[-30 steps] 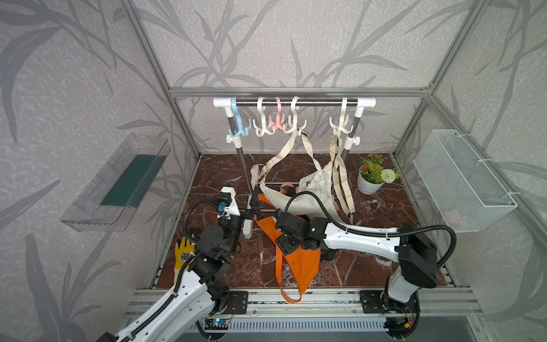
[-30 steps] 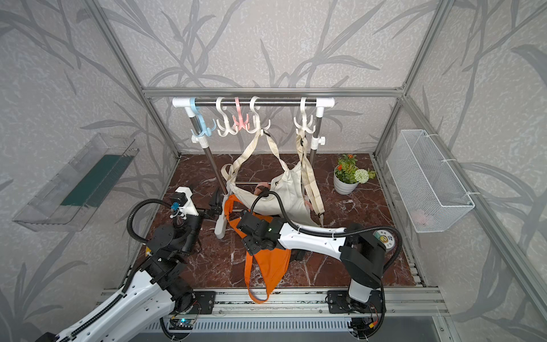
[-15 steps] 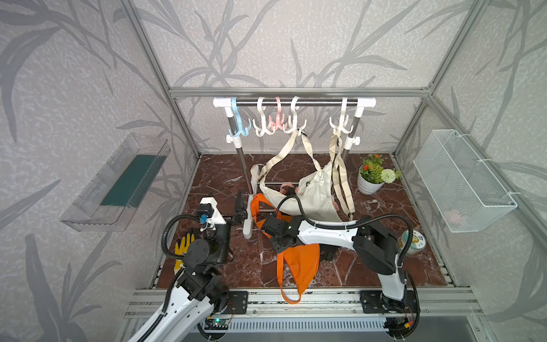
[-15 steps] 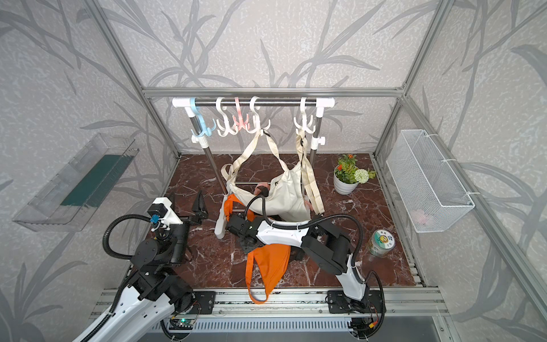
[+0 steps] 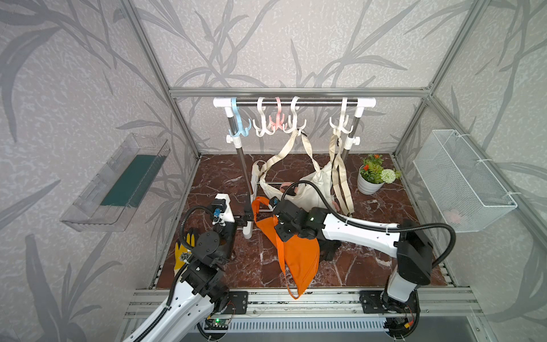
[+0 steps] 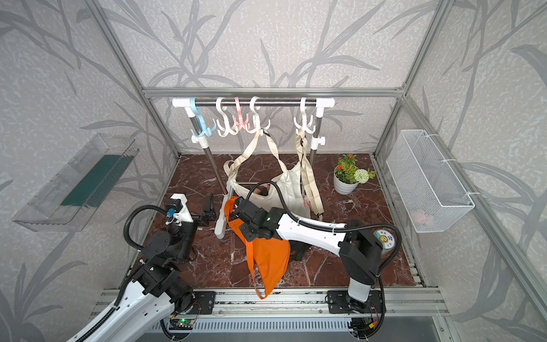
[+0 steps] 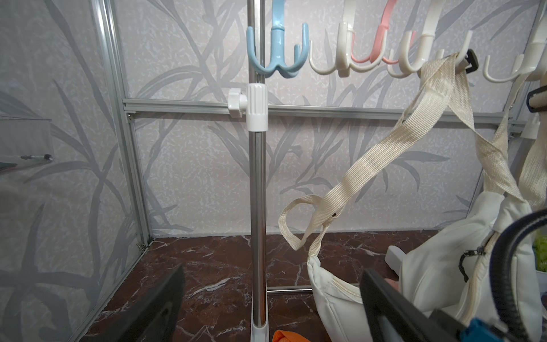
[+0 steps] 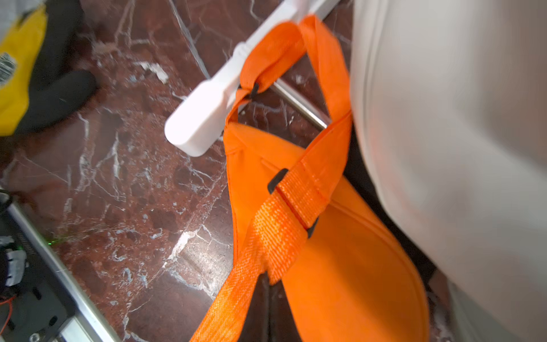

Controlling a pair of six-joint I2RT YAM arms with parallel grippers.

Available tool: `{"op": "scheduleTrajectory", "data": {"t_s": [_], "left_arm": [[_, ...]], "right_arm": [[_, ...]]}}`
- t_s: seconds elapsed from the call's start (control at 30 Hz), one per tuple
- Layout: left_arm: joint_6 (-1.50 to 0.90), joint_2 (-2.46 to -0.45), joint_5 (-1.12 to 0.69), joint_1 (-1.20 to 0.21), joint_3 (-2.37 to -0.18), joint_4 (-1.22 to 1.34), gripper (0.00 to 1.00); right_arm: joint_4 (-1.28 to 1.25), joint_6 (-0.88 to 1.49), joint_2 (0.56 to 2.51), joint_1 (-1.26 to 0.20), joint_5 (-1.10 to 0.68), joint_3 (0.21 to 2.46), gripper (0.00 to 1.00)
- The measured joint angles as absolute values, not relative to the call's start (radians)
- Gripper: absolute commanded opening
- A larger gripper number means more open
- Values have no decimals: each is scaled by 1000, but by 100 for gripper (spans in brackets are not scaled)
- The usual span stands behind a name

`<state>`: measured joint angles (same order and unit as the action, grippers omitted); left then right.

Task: Hang the bag on a hook
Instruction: Pick up the bag from the bag.

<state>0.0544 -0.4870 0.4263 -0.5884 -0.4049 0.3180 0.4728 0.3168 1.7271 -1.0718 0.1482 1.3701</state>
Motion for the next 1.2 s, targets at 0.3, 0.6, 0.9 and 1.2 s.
{"op": "scheduleTrajectory", "data": {"t_s": [0.3,0.6,0.9,1.2], "left_arm": [[210,-545,170,-553,-465,148,95],[356,-649,-220,-395,-495,29,94],[367,-889,-539,-386,-507,156,91],[359,-1077,-614,-387,-536,296,81]], "right_arm": [[439,231,1604,-1041,60,1321,0],[345,123,1419,-914,-139,1261,0],[281,78,1383,-847,-301,1203,0],[219,66,1373,-838,-419,1179,0]]}}
